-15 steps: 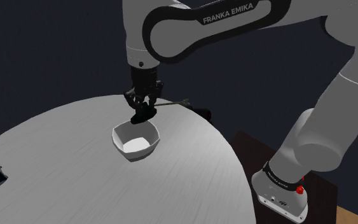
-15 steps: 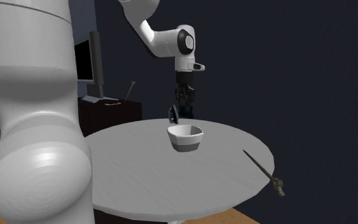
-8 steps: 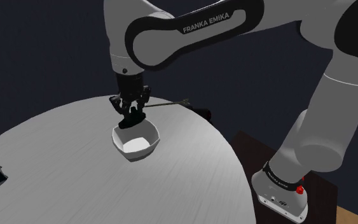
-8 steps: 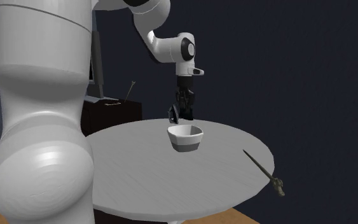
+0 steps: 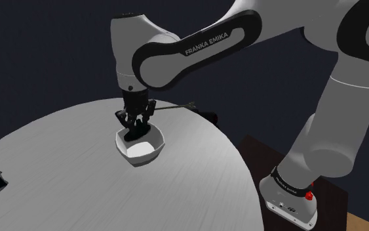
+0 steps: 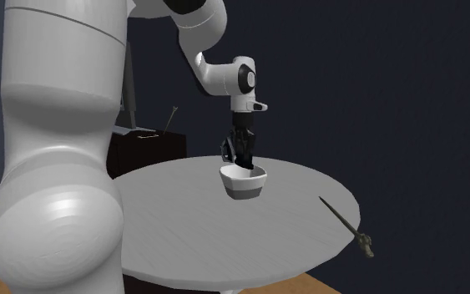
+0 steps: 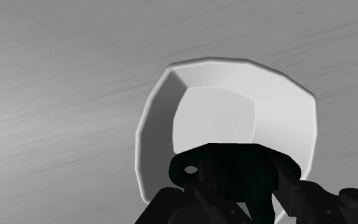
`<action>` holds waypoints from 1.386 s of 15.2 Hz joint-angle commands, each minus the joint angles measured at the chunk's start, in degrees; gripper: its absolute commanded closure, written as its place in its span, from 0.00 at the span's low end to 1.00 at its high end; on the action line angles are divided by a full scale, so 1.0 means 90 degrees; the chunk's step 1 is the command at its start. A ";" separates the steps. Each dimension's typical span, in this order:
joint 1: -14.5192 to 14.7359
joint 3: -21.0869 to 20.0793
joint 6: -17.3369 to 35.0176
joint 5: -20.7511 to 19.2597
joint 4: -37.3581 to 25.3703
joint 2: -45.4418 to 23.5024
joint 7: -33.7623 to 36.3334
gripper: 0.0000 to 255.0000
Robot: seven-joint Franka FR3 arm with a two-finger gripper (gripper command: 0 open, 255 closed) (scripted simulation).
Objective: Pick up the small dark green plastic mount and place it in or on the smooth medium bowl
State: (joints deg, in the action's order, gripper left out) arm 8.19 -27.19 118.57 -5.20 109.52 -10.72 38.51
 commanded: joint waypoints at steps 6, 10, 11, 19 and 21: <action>0.0016 0.0023 0.0323 -0.0087 0.0196 -0.0141 0.0053 1.00; 0.0016 0.0023 0.0323 -0.0087 0.0196 -0.0141 0.0053 1.00; 0.0016 0.0023 0.0323 -0.0087 0.0195 -0.0141 0.0053 0.00; -0.0019 -0.0013 -0.0258 0.0064 -0.0167 0.0109 -0.0049 0.00; -0.0025 -0.0018 -0.0414 0.0096 -0.0275 0.0163 -0.0070 0.00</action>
State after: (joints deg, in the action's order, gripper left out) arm 8.00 -27.34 115.89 -4.46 107.87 -9.44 38.00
